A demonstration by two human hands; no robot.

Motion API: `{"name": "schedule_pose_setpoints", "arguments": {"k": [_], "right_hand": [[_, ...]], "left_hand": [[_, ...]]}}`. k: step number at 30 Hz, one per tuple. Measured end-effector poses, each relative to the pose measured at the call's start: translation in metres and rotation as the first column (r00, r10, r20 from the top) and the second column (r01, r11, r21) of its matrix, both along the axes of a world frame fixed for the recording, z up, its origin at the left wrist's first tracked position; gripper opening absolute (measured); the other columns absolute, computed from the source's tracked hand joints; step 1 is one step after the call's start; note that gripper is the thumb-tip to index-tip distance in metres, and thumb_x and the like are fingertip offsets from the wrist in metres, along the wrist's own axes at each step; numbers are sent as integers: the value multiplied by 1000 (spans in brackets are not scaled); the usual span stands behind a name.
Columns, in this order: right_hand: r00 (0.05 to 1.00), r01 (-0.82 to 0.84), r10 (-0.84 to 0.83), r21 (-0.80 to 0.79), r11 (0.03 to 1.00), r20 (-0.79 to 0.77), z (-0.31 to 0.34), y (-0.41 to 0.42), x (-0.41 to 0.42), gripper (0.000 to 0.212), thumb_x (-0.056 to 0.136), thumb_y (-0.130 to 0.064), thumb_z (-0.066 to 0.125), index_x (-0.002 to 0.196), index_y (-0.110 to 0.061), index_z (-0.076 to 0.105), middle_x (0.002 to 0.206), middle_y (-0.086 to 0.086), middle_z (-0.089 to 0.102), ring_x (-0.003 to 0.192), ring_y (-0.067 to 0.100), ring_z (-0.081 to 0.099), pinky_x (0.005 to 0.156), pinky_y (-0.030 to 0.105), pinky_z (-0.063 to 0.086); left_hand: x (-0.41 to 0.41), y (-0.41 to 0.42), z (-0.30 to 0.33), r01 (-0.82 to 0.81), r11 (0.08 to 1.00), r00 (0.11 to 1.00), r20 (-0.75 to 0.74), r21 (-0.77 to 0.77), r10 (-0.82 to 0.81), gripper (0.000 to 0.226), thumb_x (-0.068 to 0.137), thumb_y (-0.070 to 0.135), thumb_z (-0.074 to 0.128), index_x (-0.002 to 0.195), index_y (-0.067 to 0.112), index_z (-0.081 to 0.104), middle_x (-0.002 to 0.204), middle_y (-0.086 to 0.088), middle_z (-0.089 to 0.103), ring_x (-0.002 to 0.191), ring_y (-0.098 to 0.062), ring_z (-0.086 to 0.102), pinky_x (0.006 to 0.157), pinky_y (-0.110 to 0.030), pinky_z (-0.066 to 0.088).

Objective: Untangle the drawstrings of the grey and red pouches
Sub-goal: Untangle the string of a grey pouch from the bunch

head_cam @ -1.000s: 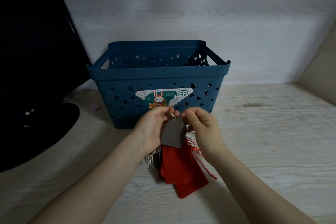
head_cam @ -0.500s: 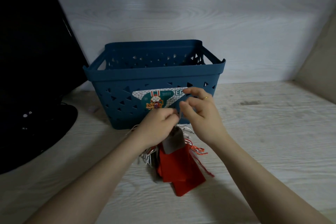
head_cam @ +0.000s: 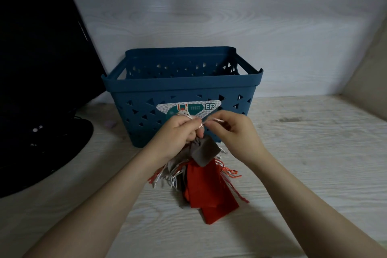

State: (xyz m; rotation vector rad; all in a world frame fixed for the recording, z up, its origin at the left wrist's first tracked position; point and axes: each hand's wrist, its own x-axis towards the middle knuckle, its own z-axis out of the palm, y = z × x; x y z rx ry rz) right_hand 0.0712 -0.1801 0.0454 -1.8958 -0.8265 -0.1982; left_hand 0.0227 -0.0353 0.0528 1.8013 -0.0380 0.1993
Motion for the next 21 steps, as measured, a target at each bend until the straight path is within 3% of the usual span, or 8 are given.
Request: {"name": "schedule_pose_setpoints", "arguments": {"k": [4, 7, 9, 13, 15, 17, 19, 21], "right_hand": [[984, 43, -48, 28, 999, 174, 1, 1, -5, 12, 85, -13, 61, 78, -13, 70, 69, -21, 57, 68, -7, 55, 63, 5, 36], [930, 68, -65, 6, 998, 361, -2, 2, -7, 9, 83, -13, 61, 83, -13, 71, 72, -13, 56, 67, -1, 50, 63, 5, 35], [915, 44, -45, 10, 999, 401, -6, 0, -5, 10, 84, -15, 61, 86, -11, 71, 77, -6, 61, 70, 1, 51, 63, 9, 38], [911, -5, 10, -13, 1000, 413, -7, -3, -2, 22, 84, -28, 57, 88, -13, 72, 87, -7, 56, 79, 7, 56, 70, 23, 47], [952, -82, 84, -16, 996, 293, -4, -6, -3, 21, 82, -34, 57, 90, -18, 68, 92, -3, 56, 85, 8, 56, 75, 25, 48], [979, -206, 204, 84, 975, 28, 1, -7, -6, 23, 83, -37, 55, 98, -21, 62, 95, 3, 59, 87, 11, 58, 74, 27, 49], [935, -264, 304, 215, 940, -185, 3, -8, -4, 19, 92, -21, 53, 108, -15, 59, 99, 4, 63, 86, 4, 59, 72, 18, 45], [934, -251, 287, 182, 951, -211, 2, -5, -1, 24, 93, -2, 50, 110, -15, 61, 100, 3, 65, 87, 3, 60, 77, 17, 46]], "left_hand": [[1, 1, -2, -39, 997, 999, -3, -68, 39, 38, 96, 15, 43, 69, -10, 52, 47, 0, 31, 37, -4, 23, 39, -14, 21], [1, 0, -4, -69, 981, 997, -38, -183, 63, 33, 94, 16, 47, 64, 3, 48, 48, 2, 38, 40, -6, 25, 41, -18, 16], [1, 0, -5, -72, 970, 997, -49, -233, 62, 34, 93, 15, 49, 59, 11, 48, 48, 3, 41, 41, -8, 27, 43, -22, 16], [-1, 2, -5, -77, 966, 996, -54, -247, 66, 33, 91, 11, 53, 59, 8, 46, 51, 0, 42, 41, -8, 33, 41, -19, 23], [-2, 4, -3, -90, 968, 996, -46, -236, 82, 31, 89, 10, 53, 59, 7, 49, 51, 0, 44, 43, -9, 36, 42, -19, 27], [-4, 6, -1, -55, 971, 998, -43, -234, 46, 27, 89, 9, 53, 62, 6, 51, 50, 2, 46, 45, -9, 39, 44, -18, 31], [-6, 8, 2, 9, 969, 999, -46, -248, -21, 21, 89, 7, 51, 68, 4, 52, 49, 3, 47, 46, -9, 41, 45, -17, 34], [-8, 10, 4, 50, 969, 997, -51, -241, -64, 19, 89, 5, 50, 71, 5, 55, 49, 3, 48, 47, -8, 43, 46, -16, 35]]}}
